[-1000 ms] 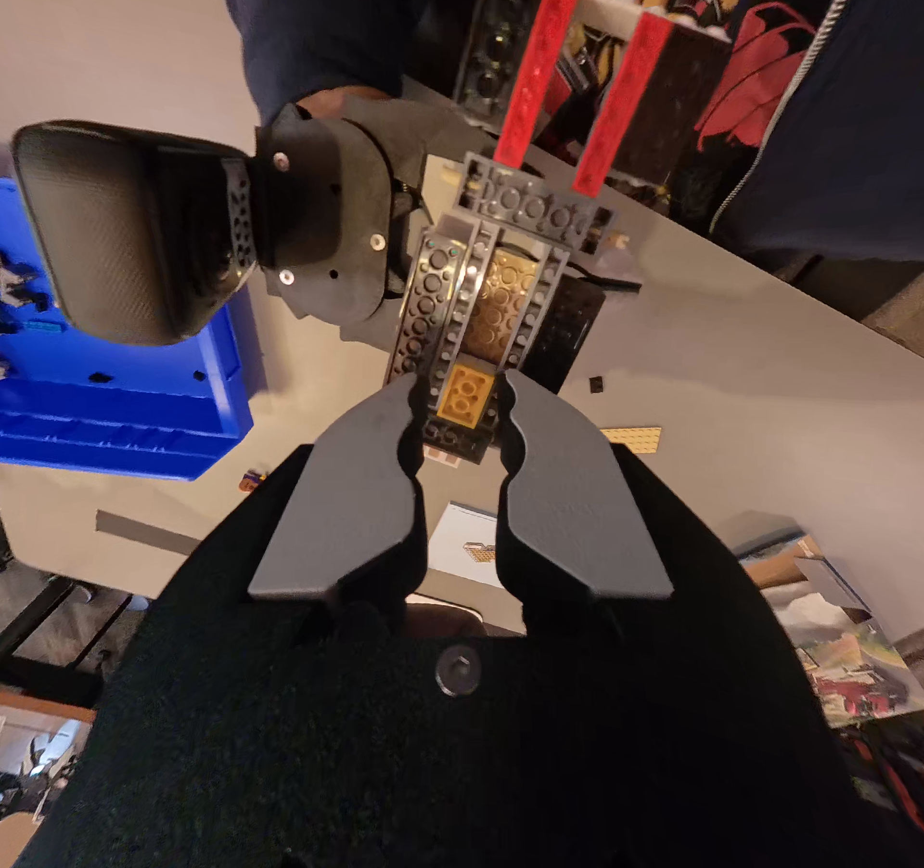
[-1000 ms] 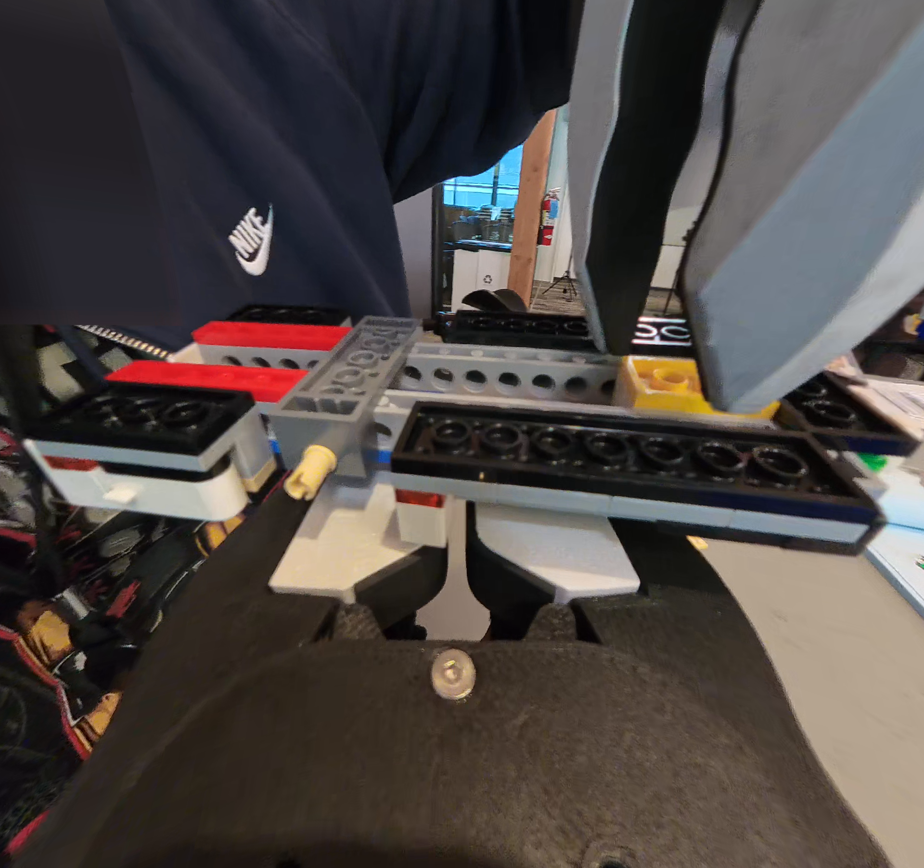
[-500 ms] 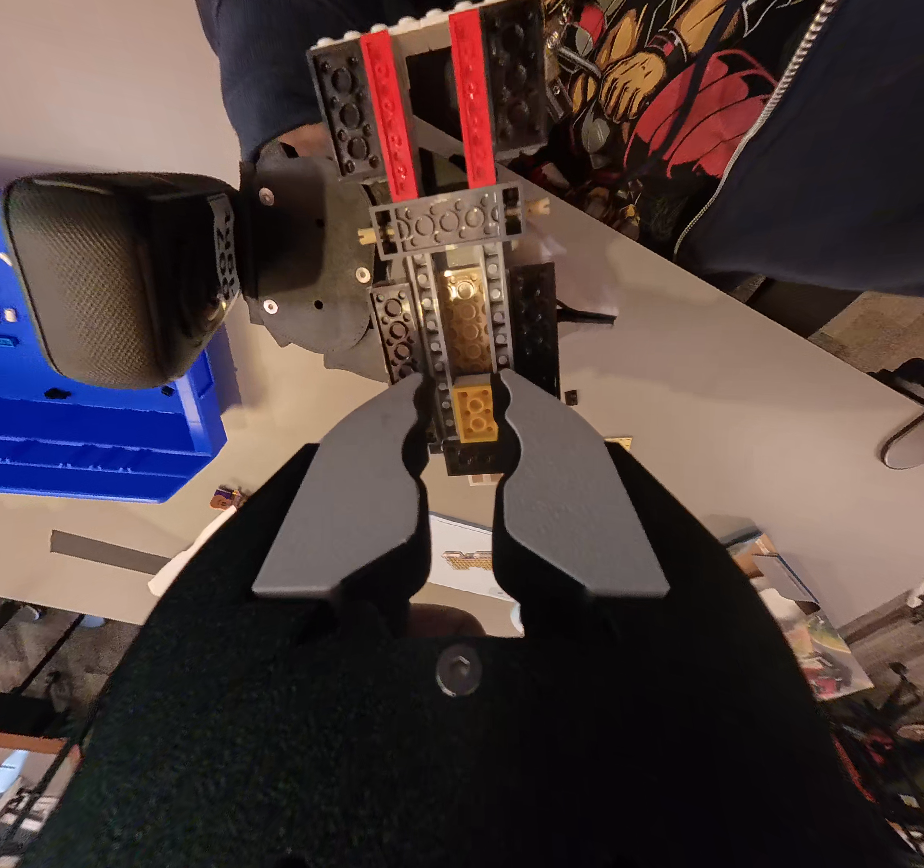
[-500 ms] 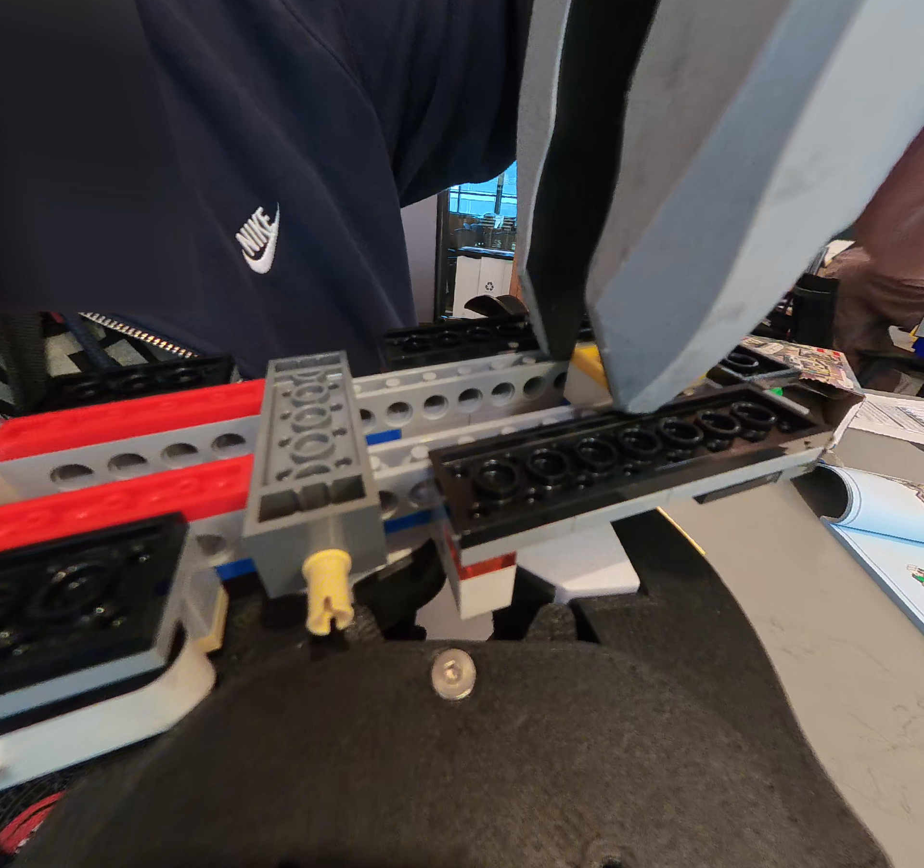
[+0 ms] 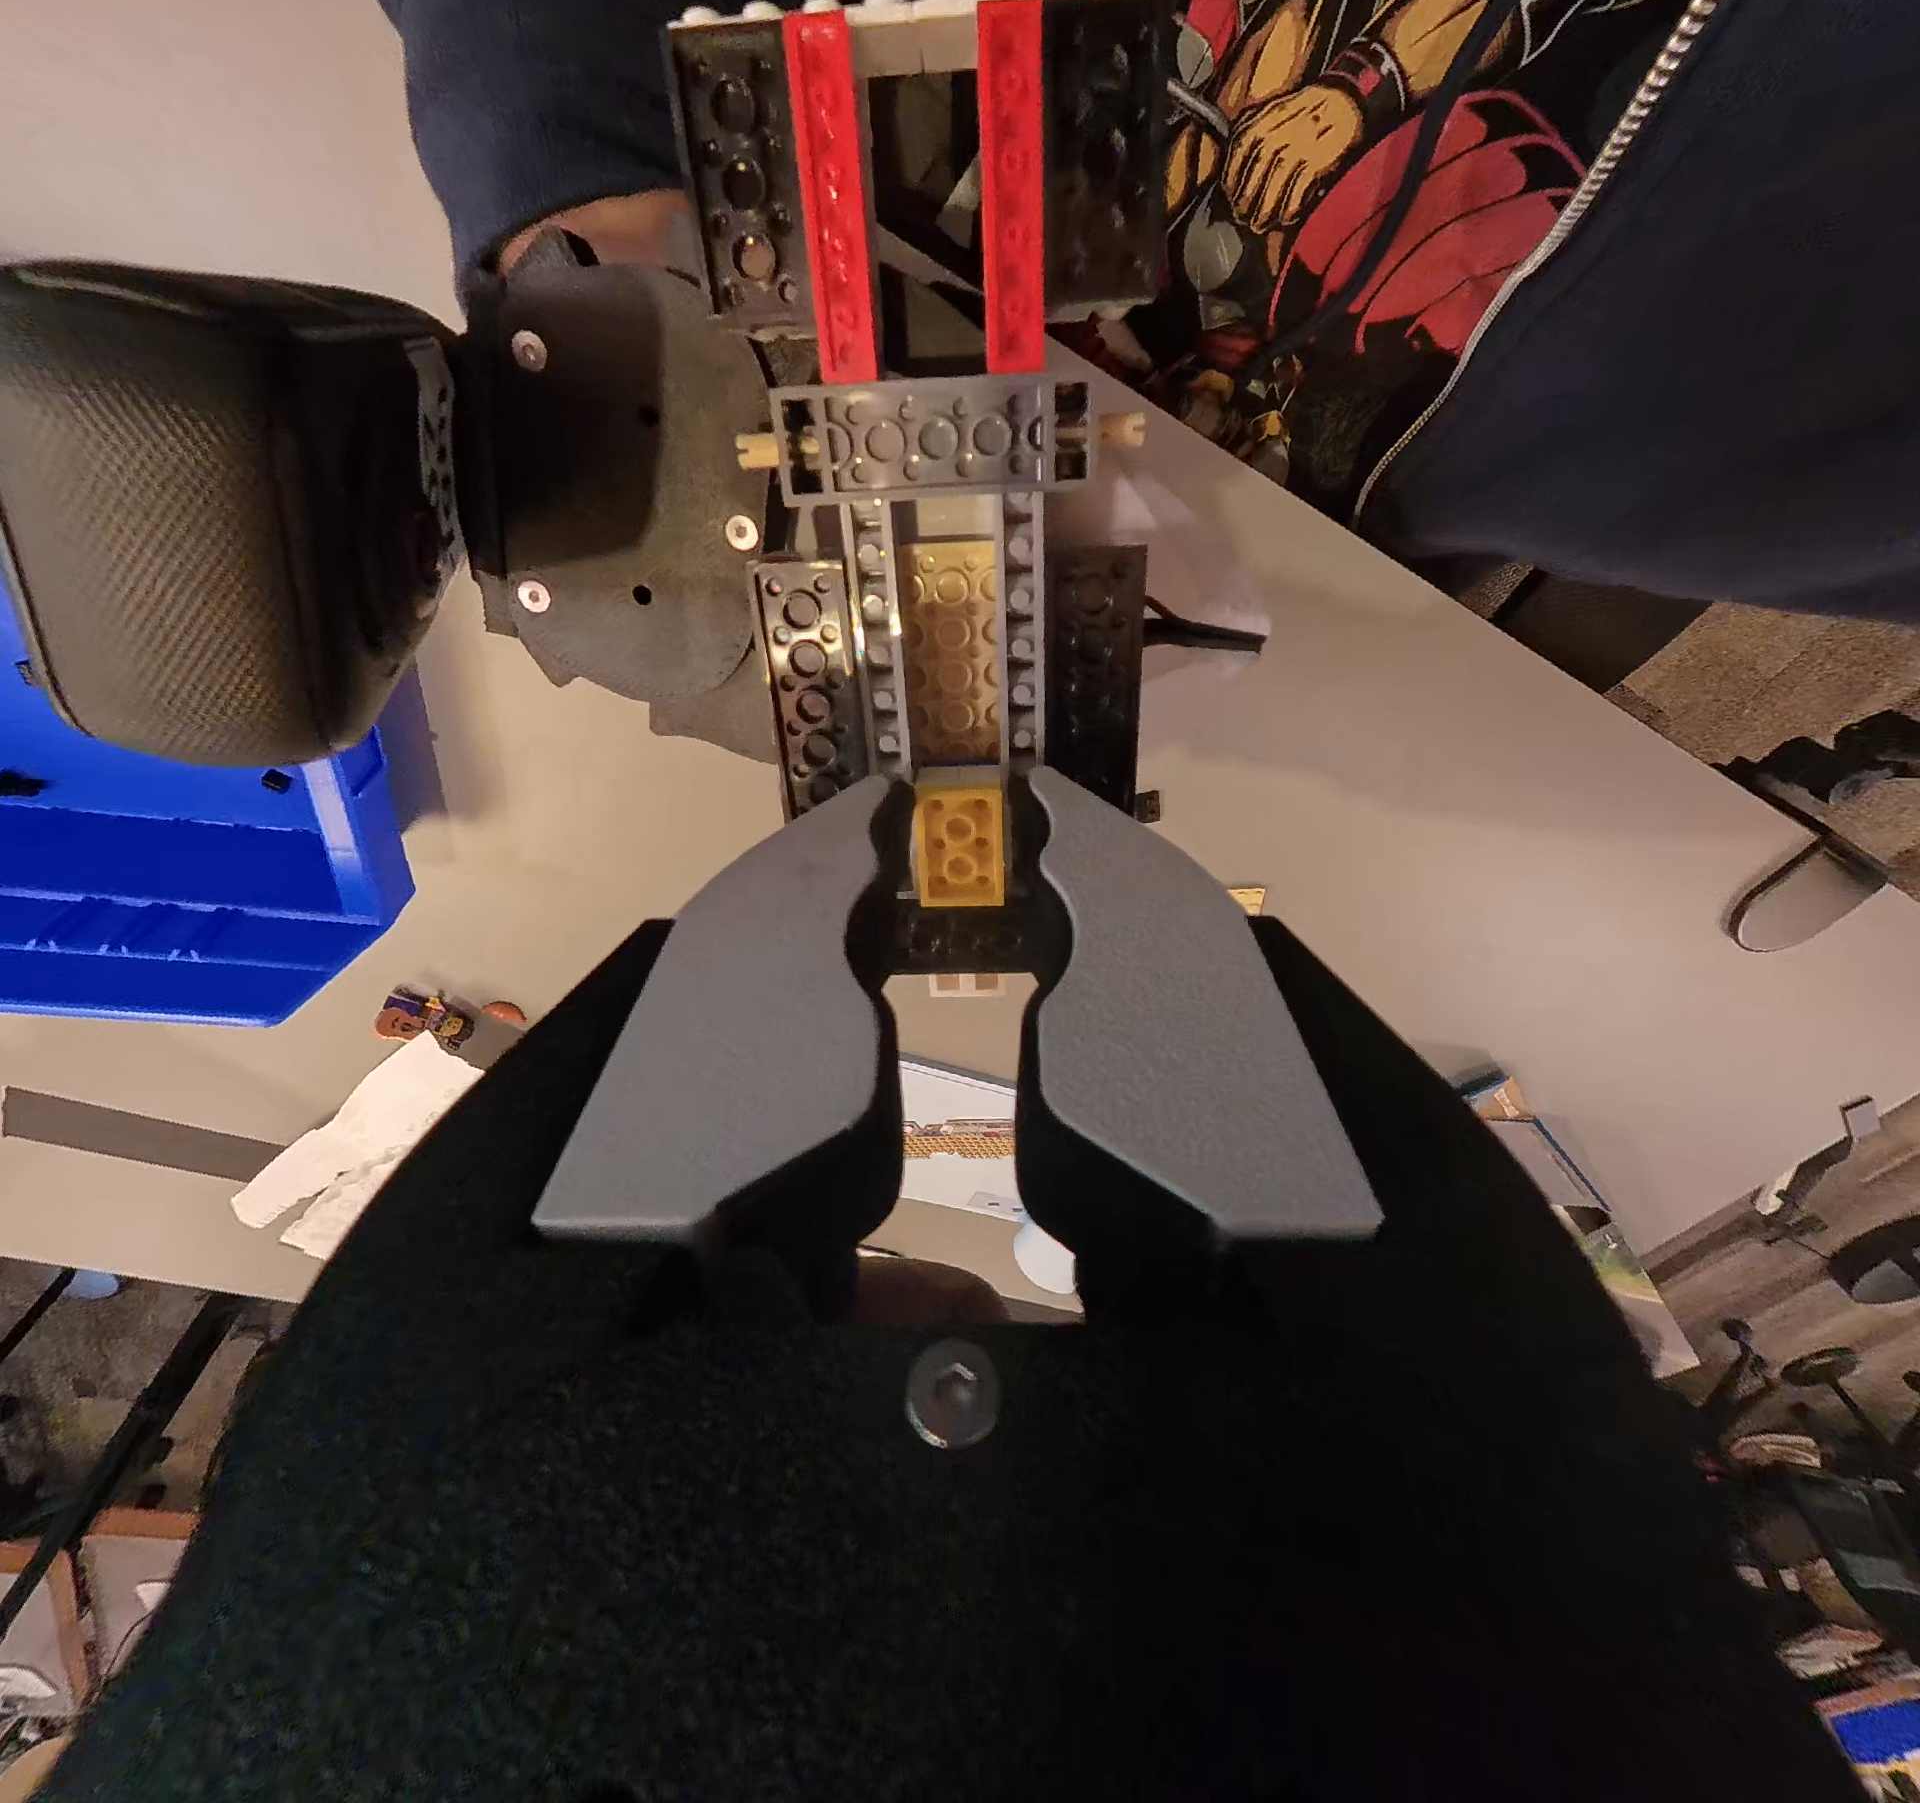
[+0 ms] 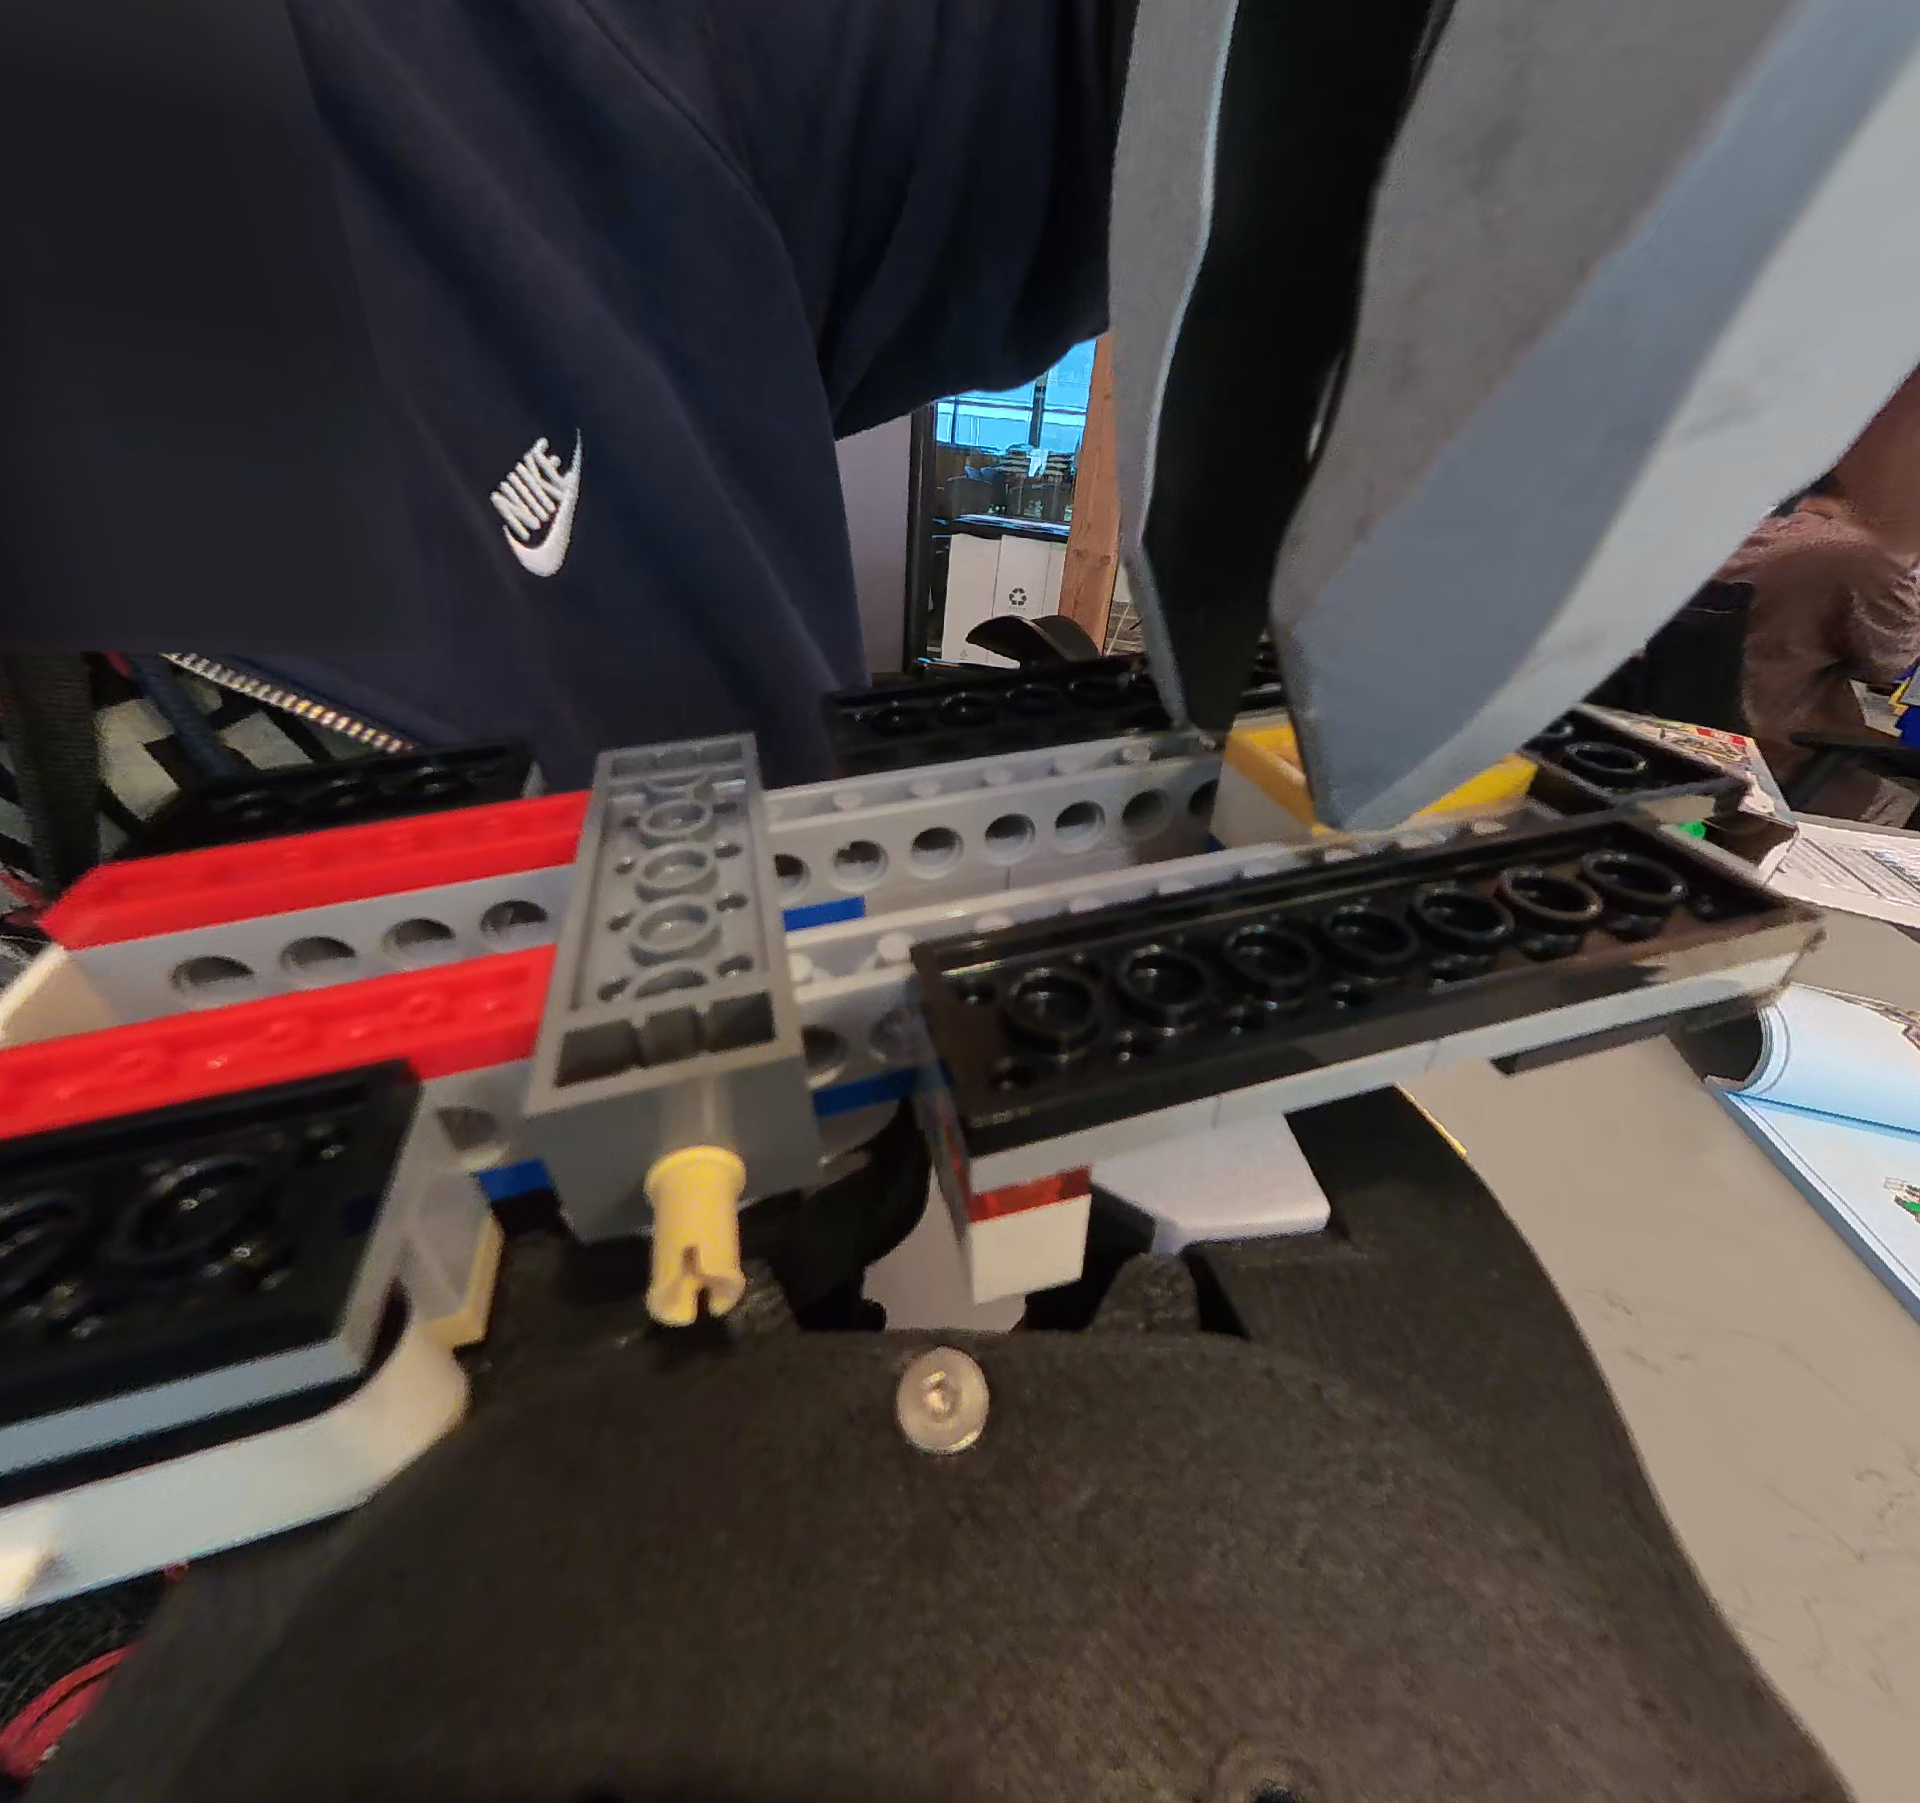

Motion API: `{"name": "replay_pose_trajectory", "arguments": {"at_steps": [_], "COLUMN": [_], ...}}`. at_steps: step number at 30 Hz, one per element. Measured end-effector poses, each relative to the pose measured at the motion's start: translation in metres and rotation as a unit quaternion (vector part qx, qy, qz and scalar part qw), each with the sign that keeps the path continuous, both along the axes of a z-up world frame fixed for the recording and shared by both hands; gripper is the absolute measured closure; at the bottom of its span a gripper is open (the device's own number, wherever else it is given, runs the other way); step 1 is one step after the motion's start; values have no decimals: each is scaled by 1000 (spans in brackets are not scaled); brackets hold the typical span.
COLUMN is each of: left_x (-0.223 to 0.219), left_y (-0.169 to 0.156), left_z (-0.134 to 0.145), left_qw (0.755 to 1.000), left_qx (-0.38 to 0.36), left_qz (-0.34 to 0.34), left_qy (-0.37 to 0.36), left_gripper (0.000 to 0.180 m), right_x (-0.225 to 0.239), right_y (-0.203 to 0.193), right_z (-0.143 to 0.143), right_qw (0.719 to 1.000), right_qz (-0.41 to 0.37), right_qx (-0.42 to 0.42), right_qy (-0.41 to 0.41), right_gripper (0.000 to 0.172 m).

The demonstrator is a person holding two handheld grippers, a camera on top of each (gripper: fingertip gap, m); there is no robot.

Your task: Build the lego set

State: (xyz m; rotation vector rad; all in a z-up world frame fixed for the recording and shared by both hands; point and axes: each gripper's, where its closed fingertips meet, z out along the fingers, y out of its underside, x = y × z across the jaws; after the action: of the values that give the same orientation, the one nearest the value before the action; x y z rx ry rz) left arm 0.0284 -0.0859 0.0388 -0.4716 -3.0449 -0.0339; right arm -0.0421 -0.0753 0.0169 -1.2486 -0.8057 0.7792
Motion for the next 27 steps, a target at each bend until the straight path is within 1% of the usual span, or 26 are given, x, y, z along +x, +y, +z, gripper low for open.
{"name": "replay_pose_trajectory", "arguments": {"at_steps": [3, 7, 8, 10, 15, 16, 17, 18, 20, 27], "left_x": [1, 1, 1, 2, 3, 3, 3, 2, 2, 0], "left_y": [-2, -2, -2, -2, -2, -2, -2, -3, -3, -2], "left_z": [-1, -2, -2, -1, -1, -1, 0, 0, 0, -2], "left_qw": [1000, 1000, 1000, 1000, 1000, 1000, 1000, 1000, 1000, 1000], "left_qx": [-2, -1, -1, -2, -2, -3, -4, -5, -4, -4], "left_qz": [1, 3, 3, 3, 6, 6, 5, 4, 4, 11], "left_qy": [0, 1, 1, -2, -5, -6, -6, -6, -5, 4], "left_gripper": [161, 161, 161, 159, 157, 157, 157, 158, 161, 162], "right_x": [0, 0, 1, 1, 0, 0, 0, 0, 1, -1], "right_y": [0, 1, 2, 2, 3, 2, 2, 2, 2, 2], "right_z": [0, 0, 0, 1, 1, 1, 2, 2, 3, 1], "right_qw": [1000, 1000, 1000, 1000, 1000, 1000, 1000, 1000, 1000, 1000], "right_qz": [-1, -5, -6, -7, -7, -7, -6, -7, -8, -10], "right_qx": [0, 2, 2, 1, 1, 2, 2, 3, 5, 8], "right_qy": [0, 0, 1, 4, 5, 6, 6, 7, 9, 2], "right_gripper": [49, 49, 51, 46, 46, 49, 46, 48, 46, 45]}}
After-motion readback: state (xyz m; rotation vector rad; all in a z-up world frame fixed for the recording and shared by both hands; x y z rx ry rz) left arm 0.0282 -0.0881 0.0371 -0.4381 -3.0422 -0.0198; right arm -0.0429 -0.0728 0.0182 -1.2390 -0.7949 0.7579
